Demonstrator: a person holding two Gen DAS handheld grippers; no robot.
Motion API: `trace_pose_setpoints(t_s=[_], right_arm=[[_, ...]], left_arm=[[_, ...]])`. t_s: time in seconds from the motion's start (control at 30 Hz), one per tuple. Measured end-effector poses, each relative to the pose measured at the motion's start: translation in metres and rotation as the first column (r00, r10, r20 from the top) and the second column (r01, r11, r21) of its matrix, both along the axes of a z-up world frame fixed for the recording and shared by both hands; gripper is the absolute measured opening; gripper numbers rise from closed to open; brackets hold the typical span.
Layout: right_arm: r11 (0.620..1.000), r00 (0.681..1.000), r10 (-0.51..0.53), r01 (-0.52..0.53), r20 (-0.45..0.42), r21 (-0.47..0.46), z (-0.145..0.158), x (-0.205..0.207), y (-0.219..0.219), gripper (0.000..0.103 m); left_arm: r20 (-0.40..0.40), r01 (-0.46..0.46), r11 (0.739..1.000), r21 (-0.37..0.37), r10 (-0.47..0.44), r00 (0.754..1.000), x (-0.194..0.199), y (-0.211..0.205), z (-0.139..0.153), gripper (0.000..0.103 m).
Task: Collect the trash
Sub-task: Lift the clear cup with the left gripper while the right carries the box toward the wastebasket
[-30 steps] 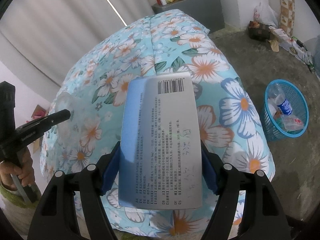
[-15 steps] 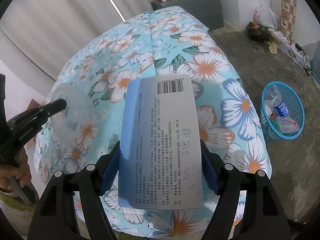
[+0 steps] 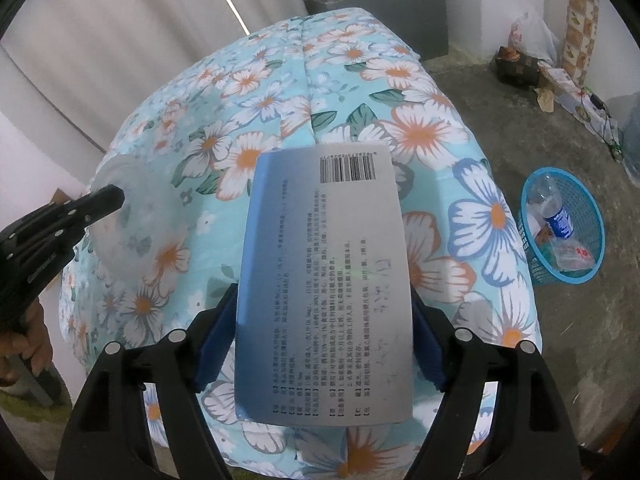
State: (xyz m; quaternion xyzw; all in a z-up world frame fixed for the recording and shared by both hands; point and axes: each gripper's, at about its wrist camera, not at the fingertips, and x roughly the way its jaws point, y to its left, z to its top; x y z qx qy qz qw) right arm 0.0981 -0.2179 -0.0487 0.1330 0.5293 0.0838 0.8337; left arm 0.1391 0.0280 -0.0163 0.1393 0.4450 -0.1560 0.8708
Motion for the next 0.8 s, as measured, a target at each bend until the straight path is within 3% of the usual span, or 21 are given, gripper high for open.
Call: trace_pose_setpoints(t_s=[0.27, 0.53, 0.67, 0.8], right_arm=[[0.999, 1.0, -0.021, 0.021, 0.012, 0.034, 0.0, -0.002, -0.007, 0.069], [0.99, 0.997, -0.054, 0.046, 0.054, 0.136, 0.013, -0.008, -0.021, 0.069], [0.975, 0.985, -0.131, 0.108, 0.109, 0.197, 0.024, -0.021, -0.05, 0.069], [0.942, 0.96, -0.255, 0.22, 0.119, 0.253, 0.028, -0.036, -0.103, 0.069]], left_arm=[[0.023, 0.006, 1.0, 0.025, -0.006, 1.0, -0.001, -0.001, 0.001, 0.004], [0.066, 0.011, 0.999, -0.045, -0.008, 0.998, 0.0, 0.005, 0.021, 0.004], [0.065, 0.055, 0.993, -0.104, -0.049, 0.997, 0.01, -0.012, 0.038, 0.004], [0.084, 0.137, 0.982, -0.131, -0.127, 0.988, 0.018, -0.054, 0.055, 0.004]])
